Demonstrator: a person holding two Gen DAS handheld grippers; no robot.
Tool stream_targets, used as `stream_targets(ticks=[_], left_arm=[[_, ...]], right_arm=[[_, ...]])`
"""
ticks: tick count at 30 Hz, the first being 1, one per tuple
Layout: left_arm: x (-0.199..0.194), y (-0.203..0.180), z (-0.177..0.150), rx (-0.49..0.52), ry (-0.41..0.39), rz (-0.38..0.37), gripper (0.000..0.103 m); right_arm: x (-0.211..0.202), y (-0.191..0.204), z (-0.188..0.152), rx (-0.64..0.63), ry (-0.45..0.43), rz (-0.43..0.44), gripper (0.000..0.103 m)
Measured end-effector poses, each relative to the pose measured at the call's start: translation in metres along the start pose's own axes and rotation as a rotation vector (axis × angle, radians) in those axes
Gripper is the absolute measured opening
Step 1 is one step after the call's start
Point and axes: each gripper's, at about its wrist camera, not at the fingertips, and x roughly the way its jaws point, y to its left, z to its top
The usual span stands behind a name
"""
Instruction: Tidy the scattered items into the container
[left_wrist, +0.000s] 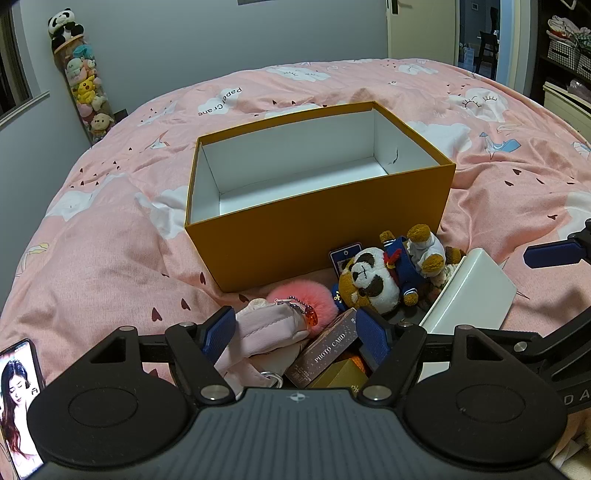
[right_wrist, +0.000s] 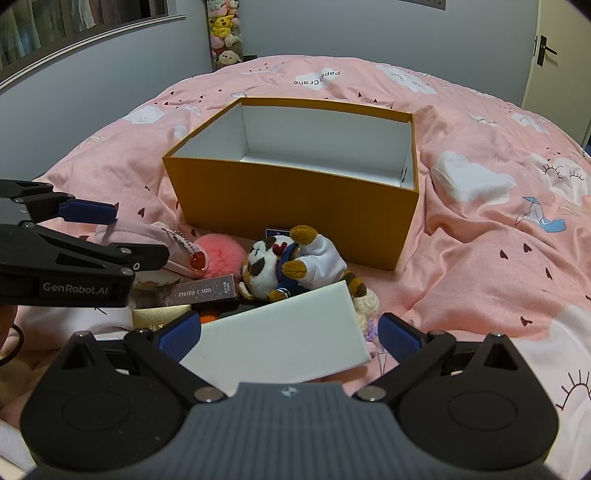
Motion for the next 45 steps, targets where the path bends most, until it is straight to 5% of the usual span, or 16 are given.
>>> stream_targets(ticks=[38,45], left_arm=[[0.0,0.0004,-0.0004,-0.001,-0.001,-0.001,0.083],[-0.0029,0.0093,0.003,-0.014,-0.018,-0.014,0.075]], right_arm=[[0.002,0.0003,-0.0018,0.006,0.008,0.007,0.102],[0.001,-0.0028,0.0002,0.009,0.002,0.002,0.098]])
